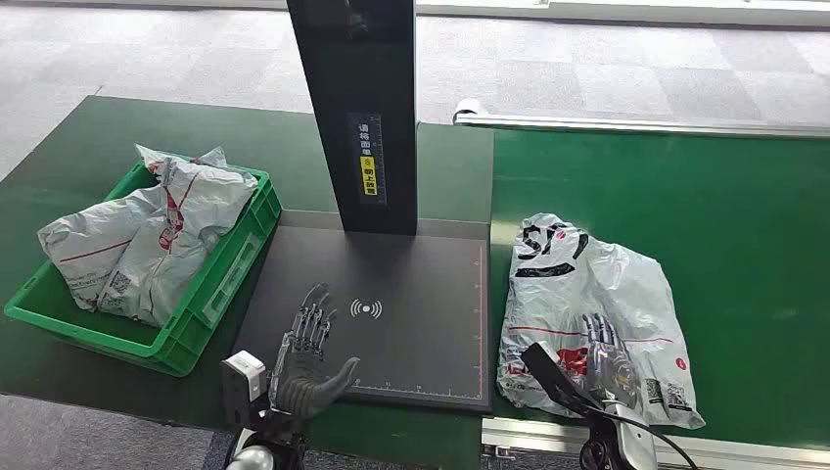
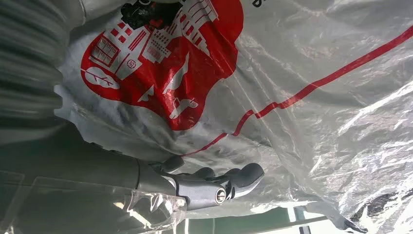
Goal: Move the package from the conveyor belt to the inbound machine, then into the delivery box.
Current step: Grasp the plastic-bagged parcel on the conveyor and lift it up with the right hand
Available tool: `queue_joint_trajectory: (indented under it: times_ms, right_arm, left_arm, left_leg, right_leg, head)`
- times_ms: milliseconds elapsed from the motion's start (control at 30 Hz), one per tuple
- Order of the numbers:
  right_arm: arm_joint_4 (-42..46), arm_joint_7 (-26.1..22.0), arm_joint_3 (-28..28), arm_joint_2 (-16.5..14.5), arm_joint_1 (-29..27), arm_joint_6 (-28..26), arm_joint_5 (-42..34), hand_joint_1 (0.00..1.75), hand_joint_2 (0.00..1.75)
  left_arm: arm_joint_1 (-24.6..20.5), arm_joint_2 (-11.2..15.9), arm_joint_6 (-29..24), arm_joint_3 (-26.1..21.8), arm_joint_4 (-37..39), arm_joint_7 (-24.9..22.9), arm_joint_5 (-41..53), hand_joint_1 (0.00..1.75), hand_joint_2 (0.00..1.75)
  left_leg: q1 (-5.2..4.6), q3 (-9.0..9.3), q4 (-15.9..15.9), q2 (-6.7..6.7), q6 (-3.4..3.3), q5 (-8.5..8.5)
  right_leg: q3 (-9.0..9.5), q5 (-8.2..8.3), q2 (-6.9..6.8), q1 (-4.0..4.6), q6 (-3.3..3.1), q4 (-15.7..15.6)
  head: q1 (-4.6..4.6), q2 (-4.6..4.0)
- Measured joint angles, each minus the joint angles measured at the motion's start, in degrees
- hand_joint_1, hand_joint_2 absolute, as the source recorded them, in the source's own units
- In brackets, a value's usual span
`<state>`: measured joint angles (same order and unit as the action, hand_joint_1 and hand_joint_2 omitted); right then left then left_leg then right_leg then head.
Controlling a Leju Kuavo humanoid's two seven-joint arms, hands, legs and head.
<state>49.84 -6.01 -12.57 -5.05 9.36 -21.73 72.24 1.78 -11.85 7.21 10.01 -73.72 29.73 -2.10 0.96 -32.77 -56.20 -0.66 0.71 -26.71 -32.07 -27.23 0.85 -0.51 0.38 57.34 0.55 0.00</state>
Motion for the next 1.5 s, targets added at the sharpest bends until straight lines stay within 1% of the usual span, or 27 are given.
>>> queue_joint_trajectory:
  times_ms: [400, 533, 600, 667, 733, 800, 933, 1167, 1333, 1400, 1500]
  right_arm:
    - [-0.45, 0.00, 0.00, -0.10, 0.05, 0.00, 0.00, 0.00, 1.75]
    - [-0.50, -0.23, 0.00, -0.14, 0.02, 0.07, -0.31, 1.75, 1.75]
    - [0.38, -2.19, -0.04, -0.31, -0.54, 1.43, -3.34, 1.75, 1.75]
    - [4.09, -3.97, -0.05, -0.80, -2.26, 4.92, -8.17, 1.75, 1.75]
    - [9.03, -3.56, 0.05, -1.37, -4.18, 8.35, -10.93, 1.75, 1.75]
    - [12.43, -2.93, 0.15, -1.68, -5.39, 9.84, -11.94, 1.75, 1.75]
    - [15.35, -2.76, 0.17, -1.83, -6.36, 10.08, -12.86, 1.75, 1.75]
    - [16.80, -3.30, 0.24, -1.91, -6.78, 9.53, -14.18, 1.75, 1.75]
    - [18.84, -6.60, 0.26, -2.20, -6.98, 9.50, -23.03, 1.75, 1.75]
    - [21.56, -7.19, 0.27, -2.30, -7.56, 9.46, -25.05, 1.75, 1.75]
    - [28.41, -8.45, 0.70, -2.31, -9.12, 9.39, -27.74, 1.75, 1.75]
  left_arm:
    - [0.00, 0.00, 0.00, 0.01, 0.11, -0.01, 0.00, 0.00, 1.75]
    - [0.00, 0.00, 0.00, 0.01, 0.11, 0.00, 0.00, 0.00, 1.75]
    - [0.00, 0.00, 0.00, 0.02, 0.11, 0.00, 0.00, 0.00, 1.75]
    - [0.01, -0.01, 0.00, 0.02, 0.11, 0.00, 0.00, 0.00, 1.75]
    - [-0.01, -0.02, 0.00, 0.02, 0.11, -0.01, 0.00, 0.00, 1.75]
    - [-0.04, -0.04, -0.01, 0.04, 0.11, -0.02, 0.00, 0.00, 1.75]
    - [-0.05, -0.05, -0.02, 0.04, 0.11, -0.06, 0.00, 0.00, 1.75]
    - [-0.05, -0.06, -0.05, 0.03, 0.11, -0.13, 0.01, 0.00, 1.75]
    - [0.01, -0.03, -0.35, -0.02, 0.11, -0.12, 0.02, 0.00, 1.75]
    - [0.10, -0.02, -0.67, -0.04, 0.10, -0.04, -0.01, 0.00, 1.75]
    - [0.41, 0.02, -1.17, -0.25, -0.21, 0.18, -0.04, 0.00, 1.75]
  left_leg:
    - [0.00, 0.00, 0.00, 0.00, 0.00, 0.00]
    - [0.00, 0.00, 0.00, 0.00, 0.00, 0.00]
    - [0.00, 0.00, 0.00, -0.02, 0.00, 0.00]
    - [0.00, -0.02, -0.01, -0.06, 0.00, 0.00]
    - [0.00, -0.03, -0.01, -0.06, 0.00, 0.00]
    - [0.00, -0.03, 0.00, -0.03, 0.01, -0.01]
    - [0.00, -0.03, 0.00, -0.03, 0.00, -0.01]
    - [0.00, -0.03, 0.00, -0.04, 0.00, 0.00]
    - [0.00, -0.03, 0.00, -0.04, 0.00, 0.00]
    - [0.00, -0.04, 0.00, -0.05, 0.00, 0.00]
    - [0.00, -0.07, 0.00, -0.05, 0.00, -0.01]
  right_leg:
    - [0.01, 0.00, 0.00, 0.00, 0.00, 0.00]
    - [0.01, 0.00, 0.00, 0.00, 0.00, 0.00]
    - [0.01, 0.00, -0.01, 0.00, 0.00, 0.00]
    - [0.01, 0.00, -0.05, 0.00, 0.00, 0.00]
    - [-0.01, 0.00, -0.05, 0.00, 0.00, 0.00]
    - [-0.03, -0.01, -0.04, 0.00, 0.00, 0.00]
    - [-0.03, -0.01, -0.04, 0.00, 0.00, 0.00]
    - [-0.02, 0.00, -0.04, 0.00, 0.00, 0.00]
    - [-0.03, 0.00, -0.04, 0.00, 0.00, 0.00]
    - [-0.03, -0.01, -0.05, 0.00, 0.00, 0.00]
    - [-0.05, -0.01, -0.05, 0.00, 0.00, 0.00]
  head:
    - [0.00, 0.00]
    - [-0.01, 0.00]
    - [-0.01, 0.00]
    - [-0.02, 0.00]
    - [-0.01, 0.00]
    - [0.01, 0.00]
    - [-0.01, 0.00]
    - [-0.01, 0.00]
    - [-0.01, 0.00]
    - [-0.01, 0.00]
    - [-0.01, 0.00]
